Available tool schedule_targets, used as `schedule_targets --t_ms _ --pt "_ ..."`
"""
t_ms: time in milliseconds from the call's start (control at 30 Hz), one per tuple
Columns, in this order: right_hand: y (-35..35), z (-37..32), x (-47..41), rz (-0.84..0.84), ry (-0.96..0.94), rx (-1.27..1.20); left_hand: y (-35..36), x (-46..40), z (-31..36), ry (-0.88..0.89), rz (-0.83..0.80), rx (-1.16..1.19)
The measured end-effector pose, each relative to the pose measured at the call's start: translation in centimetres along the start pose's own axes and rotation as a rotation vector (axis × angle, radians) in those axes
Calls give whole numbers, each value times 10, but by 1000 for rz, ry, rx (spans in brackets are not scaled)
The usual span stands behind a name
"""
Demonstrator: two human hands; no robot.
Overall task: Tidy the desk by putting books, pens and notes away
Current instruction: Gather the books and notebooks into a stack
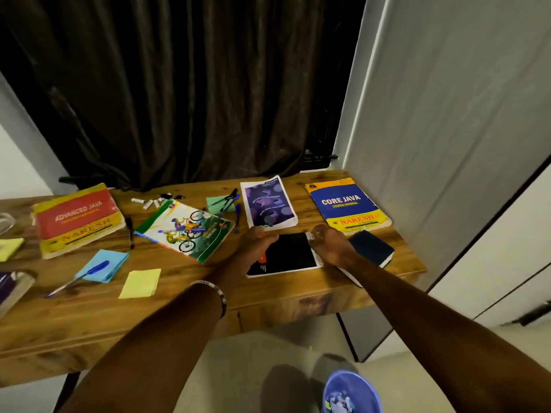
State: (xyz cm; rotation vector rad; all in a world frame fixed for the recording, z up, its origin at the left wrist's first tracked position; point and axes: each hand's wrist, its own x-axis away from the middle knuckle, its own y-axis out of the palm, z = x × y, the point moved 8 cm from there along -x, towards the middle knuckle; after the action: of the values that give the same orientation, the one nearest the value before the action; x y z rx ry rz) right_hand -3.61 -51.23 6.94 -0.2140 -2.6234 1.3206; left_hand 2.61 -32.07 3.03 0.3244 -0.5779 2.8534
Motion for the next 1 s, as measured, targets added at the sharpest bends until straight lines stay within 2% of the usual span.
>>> schedule_targets --t_ms 233,600,867,1000 --pt "-14 23 -54 13 130 19 25 -63 25 28 -87 -56" --pt "-34 73 -111 58 263 30 78 -128 38 -28 -172 -154" --pt "-51 128 -172 37 288 46 125 -165 69 -4 -239 -151" --pt "-62 169 -205 -12 284 81 154 -185 92 17 -275 -51"
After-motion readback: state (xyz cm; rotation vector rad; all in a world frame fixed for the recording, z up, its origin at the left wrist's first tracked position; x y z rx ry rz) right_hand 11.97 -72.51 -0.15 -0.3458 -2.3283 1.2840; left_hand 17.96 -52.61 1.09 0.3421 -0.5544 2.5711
